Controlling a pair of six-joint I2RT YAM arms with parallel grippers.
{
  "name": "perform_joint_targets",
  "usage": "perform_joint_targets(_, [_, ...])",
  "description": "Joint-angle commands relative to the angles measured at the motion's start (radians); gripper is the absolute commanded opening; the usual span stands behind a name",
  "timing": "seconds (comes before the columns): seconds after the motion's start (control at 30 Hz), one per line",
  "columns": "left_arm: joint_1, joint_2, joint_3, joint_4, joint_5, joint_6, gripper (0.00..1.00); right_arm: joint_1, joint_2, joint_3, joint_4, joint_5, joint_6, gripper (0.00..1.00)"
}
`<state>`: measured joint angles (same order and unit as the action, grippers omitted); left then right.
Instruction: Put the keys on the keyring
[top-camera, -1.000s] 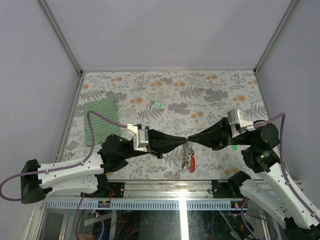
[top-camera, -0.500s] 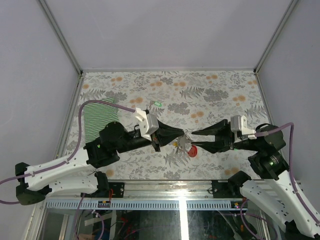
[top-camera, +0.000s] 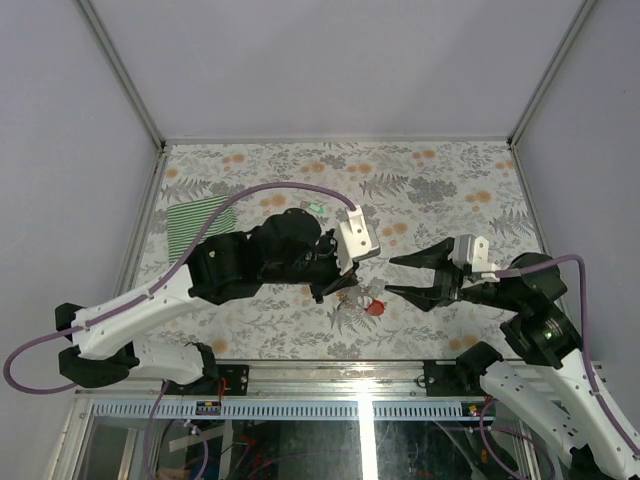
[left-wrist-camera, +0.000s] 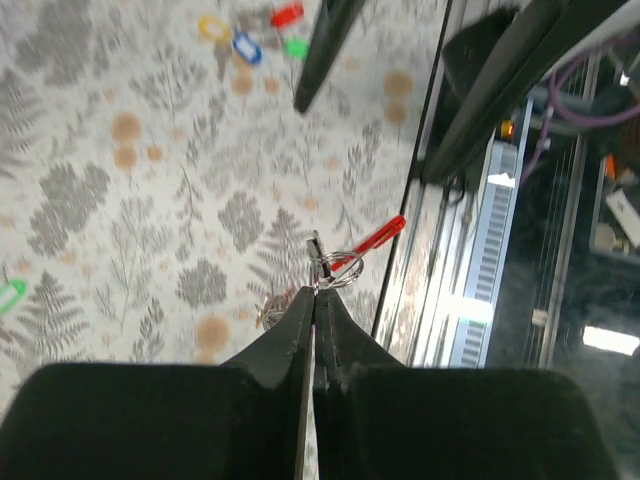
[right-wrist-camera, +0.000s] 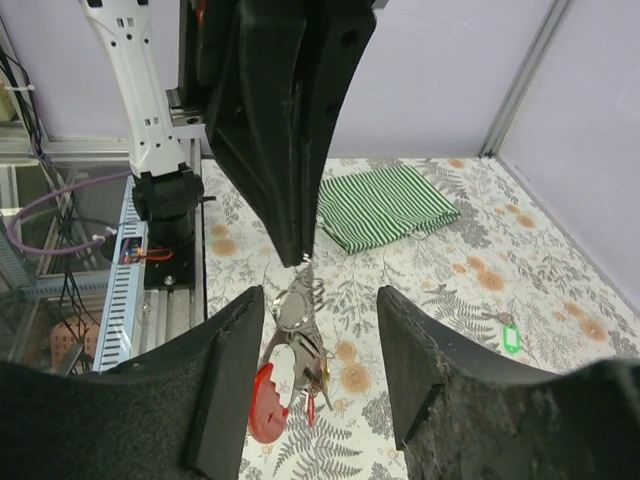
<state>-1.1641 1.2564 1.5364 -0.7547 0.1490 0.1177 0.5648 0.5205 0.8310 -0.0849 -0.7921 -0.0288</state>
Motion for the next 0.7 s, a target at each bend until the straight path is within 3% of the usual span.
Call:
perform_joint_targets(0.0, [0.004,0.01,0.067,-0.19,0.021,0.03,0.0,0.0,-0.017,-0.03,0.036,0.018,-0.007,0.57])
perform_joint_targets(0.2, [0.004,0.014,0.087,-0.174,0.016,0.062,0.0,-0.001,-0.019,-0.065,0.086,-0.015,0.028,0.59])
perform_joint_targets(0.4, [0.004,-0.015,0.046,-0.083,0.019,0.071,0.0,0.0,-0.002,-0.053,0.106,-0.054,0.043,0.55])
perform_joint_targets(0.53, [0.005,-0.037,0.023,-0.038,0.026,0.088,0.0,0.0,0.023,-0.049,0.136,-0.104,0.06,0.46])
perform_joint_targets(0.67, [0.004,-0.081,-0.029,0.041,0.05,0.109,0.0,0.0,0.069,-0.028,0.127,-0.159,0.056,0.47])
